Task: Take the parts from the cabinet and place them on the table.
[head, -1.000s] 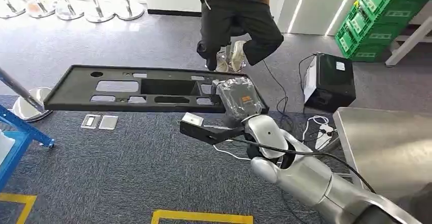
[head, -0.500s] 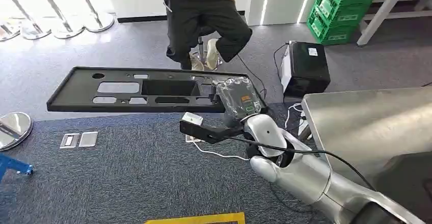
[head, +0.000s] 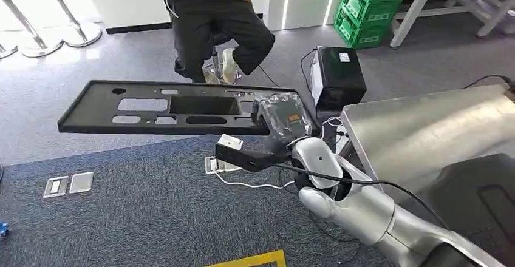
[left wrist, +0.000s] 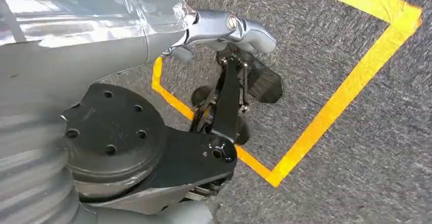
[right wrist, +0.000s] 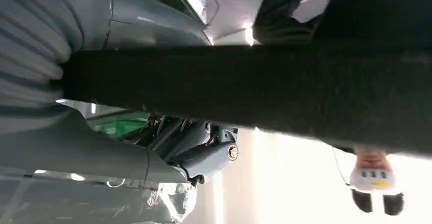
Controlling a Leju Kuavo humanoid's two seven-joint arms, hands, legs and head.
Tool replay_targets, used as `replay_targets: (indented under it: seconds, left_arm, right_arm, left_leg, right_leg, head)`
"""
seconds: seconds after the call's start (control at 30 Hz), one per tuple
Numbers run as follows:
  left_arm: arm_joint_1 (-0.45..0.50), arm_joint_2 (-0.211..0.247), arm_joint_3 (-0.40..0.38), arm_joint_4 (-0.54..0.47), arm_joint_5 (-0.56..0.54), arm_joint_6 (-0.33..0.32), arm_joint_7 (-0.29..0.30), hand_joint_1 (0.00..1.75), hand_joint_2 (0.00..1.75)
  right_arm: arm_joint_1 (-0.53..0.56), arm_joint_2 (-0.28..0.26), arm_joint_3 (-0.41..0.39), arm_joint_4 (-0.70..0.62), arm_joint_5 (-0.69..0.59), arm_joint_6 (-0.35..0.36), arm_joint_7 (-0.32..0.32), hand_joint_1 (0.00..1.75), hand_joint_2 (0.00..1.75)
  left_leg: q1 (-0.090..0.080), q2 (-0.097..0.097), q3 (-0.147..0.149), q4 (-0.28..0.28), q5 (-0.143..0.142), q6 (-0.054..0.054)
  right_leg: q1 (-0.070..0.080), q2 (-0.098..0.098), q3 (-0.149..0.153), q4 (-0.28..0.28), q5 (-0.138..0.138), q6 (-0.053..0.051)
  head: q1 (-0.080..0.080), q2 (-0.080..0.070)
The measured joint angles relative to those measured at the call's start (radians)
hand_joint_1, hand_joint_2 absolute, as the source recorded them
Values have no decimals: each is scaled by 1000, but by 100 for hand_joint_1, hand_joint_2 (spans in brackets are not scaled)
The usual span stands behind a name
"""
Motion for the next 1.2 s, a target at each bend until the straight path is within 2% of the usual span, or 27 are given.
replay_targets:
  seconds: [0.03,0.07,0.1,0.13,0.17,0.2,0.3,0.33,0.37,0.4,0.47,0.5,0.53,0.6,0.63,0.67,0.7,0.8,0.83,0.87,0.9,0.97,1.03,1.07,1.13,1.17,1.2]
  left_arm:
    - [0,0,-1,0,-1,0,-2,0,175]
    - [0,0,-1,0,-2,0,-3,0,175]
    - [-1,0,-2,0,-2,0,-3,0,175]
    - [-1,0,-3,0,-3,0,-3,0,175]
    - [-1,0,-3,0,-3,0,-4,0,175]
    - [-4,0,-4,0,-4,1,-4,0,175]
    - [-8,0,-6,0,-4,3,-5,0,175]
    - [-9,0,-6,0,-4,3,-5,0,175]
    - [-9,0,-6,0,-5,3,-5,0,175]
    - [-9,0,-7,0,-5,3,-5,0,175]
    - [-8,0,-8,0,-5,3,-5,0,175]
    - [-7,0,-8,0,-5,4,-5,0,175]
    - [-6,0,-8,0,-5,5,-5,0,175]
    - [-5,0,-8,0,-6,6,-4,0,175]
    - [-6,0,-8,0,-6,6,-4,0,175]
    - [-5,0,-8,0,-6,6,-4,0,175]
    - [-5,0,-9,0,-6,6,-4,0,175]
    - [-9,0,-10,0,-6,6,-2,0,175]
    - [-9,-2,-10,0,-6,6,-2,0,175]
    - [-9,-2,-10,0,-6,6,-2,0,175]
    - [-9,-2,-10,0,-7,5,-2,0,175]
    - [-8,-2,-10,0,-6,5,-2,0,175]
    - [-7,-2,-10,0,-7,4,-2,0,175]
    - [-7,-2,-11,0,-7,4,0,0,175]
    - [-7,-2,-13,0,-7,2,3,0,175]
    - [-6,-2,-15,0,-7,0,5,0,175]
    - [-6,-1,-16,0,-6,0,6,0,175]
  right_arm:
    - [0,-1,0,0,0,0,1,175,175]
    - [0,-3,0,0,0,0,2,175,175]
    - [0,-3,0,0,0,0,4,175,175]
    - [0,-4,0,0,1,0,5,175,175]
    - [-2,-4,0,0,2,0,5,175,175]
    - [-2,-4,0,-2,2,0,6,175,175]
    - [-2,-7,0,-3,3,0,9,175,175]
    - [-2,-8,0,-5,4,0,9,175,175]
    - [-3,-8,0,-7,5,0,9,175,175]
    - [-4,-8,0,-7,6,0,9,175,175]
    - [-3,-8,0,-7,5,-1,9,175,175]
    - [-3,-8,0,-7,5,-1,9,175,175]
    - [-3,-8,0,-7,5,-1,9,175,175]
    - [-3,-8,0,-7,5,-2,8,175,175]
    - [-3,-8,0,-7,5,-2,7,175,175]
    - [-3,-8,0,-7,5,-2,7,175,175]
    - [-5,-8,0,-7,5,-2,7,175,175]
    - [-5,-8,0,-7,5,-3,5,175,175]
    - [-5,-9,-1,-7,5,-3,5,175,175]
    - [-4,-10,-1,-7,5,-3,5,175,175]
    - [-6,-11,-1,-7,5,-3,4,175,175]
    - [-5,-11,-1,-7,5,-3,4,175,175]
    - [-3,-11,-1,-7,2,-2,4,175,175]
    - [-2,-11,-1,-7,2,-2,3,175,175]
    - [-2,-13,-1,-7,0,-1,2,175,175]
    - [-2,-13,-1,-7,0,-1,1,175,175]
    - [-4,-12,-1,-7,-1,-1,0,175,175]
  left_leg:
    - [1,8,2,0,-2,-1]
    - [2,16,5,1,-5,-5]
    - [3,23,10,1,-9,-9]
    - [4,32,17,2,-16,-15]
    - [0,39,19,2,-20,-21]
    - [-5,42,19,6,-23,-27]
    - [-2,61,31,-3,-26,-46]
    - [4,53,33,4,-36,-53]
    - [3,18,25,38,-59,-55]
    - [5,-3,-3,100,-96,-54]
    - [1,-16,-84,258,-167,-54]
    - [-1,-18,-119,319,-177,-53]
    - [-1,-18,-126,319,-159,-51]
    - [-2,-22,-79,199,-74,-42]
    - [-2,-35,-44,116,-29,-37]
    - [-1,-75,-18,37,-2,-31]
    - [2,-87,-12,15,-6,-30]
    - [-9,-63,-12,17,-3,-23]
    - [2,-53,-6,5,2,-16]
    - [3,-42,0,-2,5,-10]
    - [2,-34,1,-4,6,-2]
    - [-2,-15,1,-4,4,1]
    - [-2,5,1,-4,1,0]
    - [-2,14,3,-4,-1,-1]
    - [0,32,12,-3,-8,-10]
    - [-2,39,18,-2,-14,-18]
    - [-10,47,17,3,-19,-25]
  right_leg:
    - [-4,-2,1,-11,20,3]
    - [-6,-6,26,-61,54,4]
    - [-7,-13,65,-139,95,4]
    - [-6,-35,127,-256,145,2]
    - [3,-61,147,-293,129,-1]
    - [6,-45,146,-302,137,-12]
    - [15,-20,143,-301,132,-31]
    - [2,-13,151,-310,136,-39]
    - [4,-8,154,-312,136,-42]
    - [5,-4,154,-312,135,-52]
    - [9,11,154,-311,132,-56]
    - [12,23,154,-310,132,-57]
    - [14,32,156,-309,131,-58]
    - [17,54,159,-306,131,-58]
    - [17,63,161,-305,130,-56]
    - [15,72,159,-304,128,-54]
    - [23,80,153,-293,126,-49]
    - [11,101,148,-302,133,-31]
    - [18,109,149,-301,131,-25]
    - [18,71,144,-281,117,-24]
    - [16,33,116,-224,79,-20]
    - [8,6,36,-63,7,-9]
    - [0,0,-3,9,-2,-2]
    - [-3,-2,10,-20,23,0]
    - [-5,-26,96,-186,107,-1]
    - [-2,-71,144,-276,137,-5]
    - [13,-82,152,-298,123,-8]
  head:
    - [6,0]
    - [9,0]
    - [14,0]
    - [20,0]
    - [26,0]
    - [24,0]
    - [12,0]
    - [11,0]
    - [6,0]
    - [-3,0]
    - [-20,0]
    - [-25,0]
    - [-28,0]
    - [-34,0]
    - [-37,0]
    - [-40,0]
    - [-40,0]
    - [-36,0]
    - [-35,0]
    - [-33,0]
    - [-16,0]
    - [-8,0]
    - [0,0]
    - [3,0]
    - [14,0]
    - [21,0]
    - [26,0]
